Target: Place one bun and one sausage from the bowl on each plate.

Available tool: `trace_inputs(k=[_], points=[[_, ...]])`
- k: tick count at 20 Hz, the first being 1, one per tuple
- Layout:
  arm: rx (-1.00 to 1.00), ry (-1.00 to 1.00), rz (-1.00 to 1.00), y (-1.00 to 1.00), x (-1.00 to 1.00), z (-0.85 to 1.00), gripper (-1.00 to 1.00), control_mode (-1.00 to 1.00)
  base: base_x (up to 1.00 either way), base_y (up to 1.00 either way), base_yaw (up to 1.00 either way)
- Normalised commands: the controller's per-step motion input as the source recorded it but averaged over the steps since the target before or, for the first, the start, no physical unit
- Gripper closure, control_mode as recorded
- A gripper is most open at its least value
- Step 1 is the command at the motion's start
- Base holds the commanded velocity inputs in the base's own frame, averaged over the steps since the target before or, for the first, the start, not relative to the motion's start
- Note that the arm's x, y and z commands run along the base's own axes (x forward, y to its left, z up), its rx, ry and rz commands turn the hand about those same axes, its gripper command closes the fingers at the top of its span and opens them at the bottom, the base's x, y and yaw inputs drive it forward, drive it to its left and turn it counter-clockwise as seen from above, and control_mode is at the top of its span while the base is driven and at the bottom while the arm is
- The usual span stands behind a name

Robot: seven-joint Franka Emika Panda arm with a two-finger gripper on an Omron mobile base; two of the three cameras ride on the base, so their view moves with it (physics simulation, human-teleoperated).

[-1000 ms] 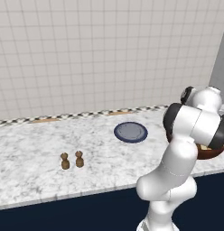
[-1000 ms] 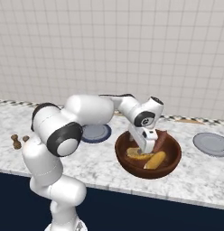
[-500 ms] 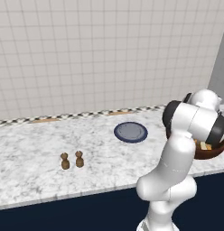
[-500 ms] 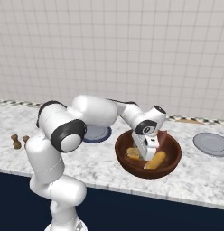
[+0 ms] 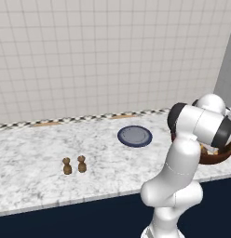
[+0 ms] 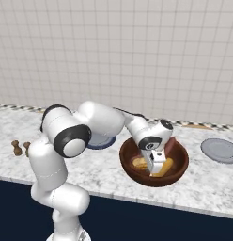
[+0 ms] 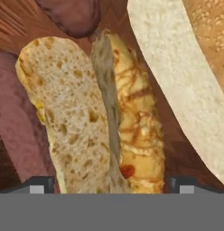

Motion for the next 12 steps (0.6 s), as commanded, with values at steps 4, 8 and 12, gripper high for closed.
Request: trace_inputs(k=[4, 8, 12], points=[[0.00, -0.03, 0.00, 0.15, 0.15, -0.38, -1.00, -1.00, 0.00, 0.00, 0.00], [0.00, 0.00, 0.01, 0.23, 0.13, -0.73, -1.00, -1.00, 0.00, 0.00, 0.00], [0.00, 0.00, 0.03, 0.06, 0.00, -0.90, -1.00, -1.00, 0.00, 0.00, 0.00]])
